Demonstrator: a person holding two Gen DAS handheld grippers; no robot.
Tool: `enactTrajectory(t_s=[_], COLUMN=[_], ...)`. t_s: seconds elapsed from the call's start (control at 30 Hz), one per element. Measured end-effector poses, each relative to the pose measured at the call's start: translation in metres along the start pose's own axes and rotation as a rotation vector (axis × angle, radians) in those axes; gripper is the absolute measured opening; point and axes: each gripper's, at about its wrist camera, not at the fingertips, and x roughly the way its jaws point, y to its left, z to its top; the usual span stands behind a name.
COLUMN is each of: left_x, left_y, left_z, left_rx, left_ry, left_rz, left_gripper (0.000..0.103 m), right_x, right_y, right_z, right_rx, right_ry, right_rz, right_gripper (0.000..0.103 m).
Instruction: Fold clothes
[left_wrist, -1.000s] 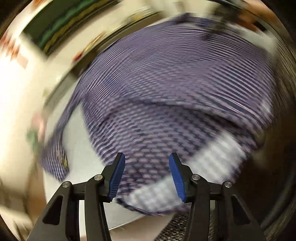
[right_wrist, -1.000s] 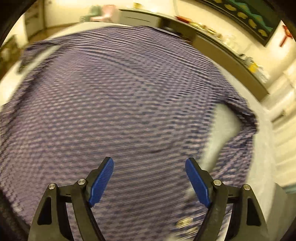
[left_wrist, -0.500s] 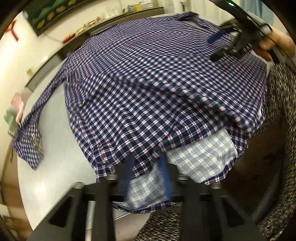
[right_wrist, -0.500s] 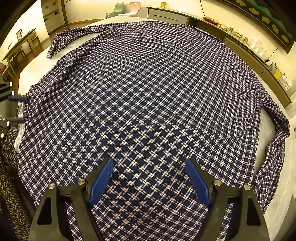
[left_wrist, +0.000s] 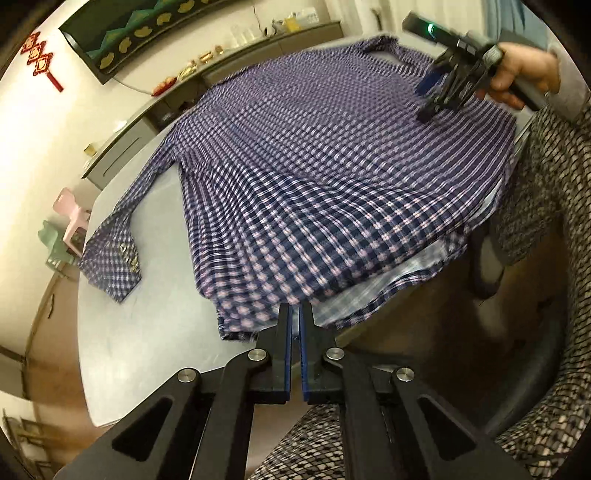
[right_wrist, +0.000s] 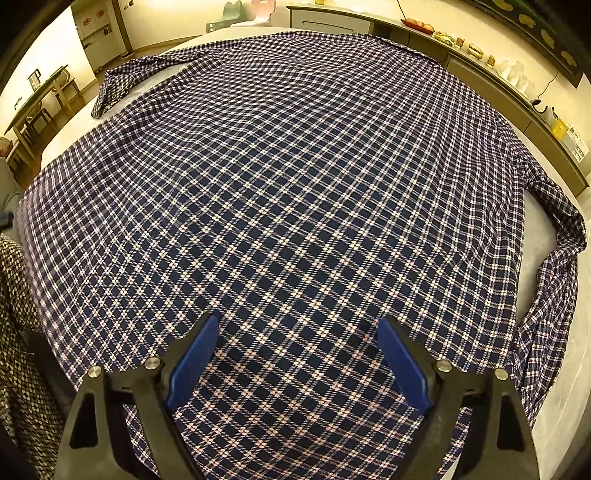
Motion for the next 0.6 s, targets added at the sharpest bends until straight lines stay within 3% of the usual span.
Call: enactTrajectory(t_s=[0.07, 0.1, 0.2, 0.27, 0.33, 0.43, 0.53, 0.6], left_x=[-0.016, -0.032, -0.066, -0.063, -0.037, 0.026, 0.084, 0.1], left_y=[0.019, 0.031, 0.065, 0.072, 0.066, 0.047, 0.045, 0.053], left_z=[-0.001, -0.001, 0.015, 0.038, 0.067, 0.092, 0.08, 0.065], left_rx=[-0.081, -0.135, -0.319, -0.372, -0.375, -0.363, -0.385, -0.453], left_ry=[-0.061, -0.134, -0.346, -0.394, -0.359, -0.181, 0.027, 0.03], left_rz=[0.007, -0.021, -0.164, -0.227, -0.27, -0.264, -0.171, -0.139], left_gripper=[0.006, 0.01, 0.029, 0.033, 0.034, 0.034, 0.037, 0.037], right_x=[-0.008, -0.013, -0.03, -0.042, -0.04, -0.038, -0.037, -0.042], right_y=[0.0, -0.003, -0.014, -0.015, -0.017, -0.012, -0.027, -0.042], right_z=[0.001, 0.004, 0.014, 0.013, 0.018, 0.014, 0.014, 0.01], right_rx=[-0.001, 0.001, 0.021, 0.039, 0.043, 0.016, 0.013, 0.045], right_ry=[-0.004, -0.027, -0.11, -0.128, -0.115, -0.071, -0.067, -0.058], right_rz=[-0.03, -0.038, -0.024, -0.017, -0.025, -0.054, -0.038, -0.022], right_gripper=[0.089, 0.089, 0.089, 0.089, 0.089, 0.089, 0.089, 0.089])
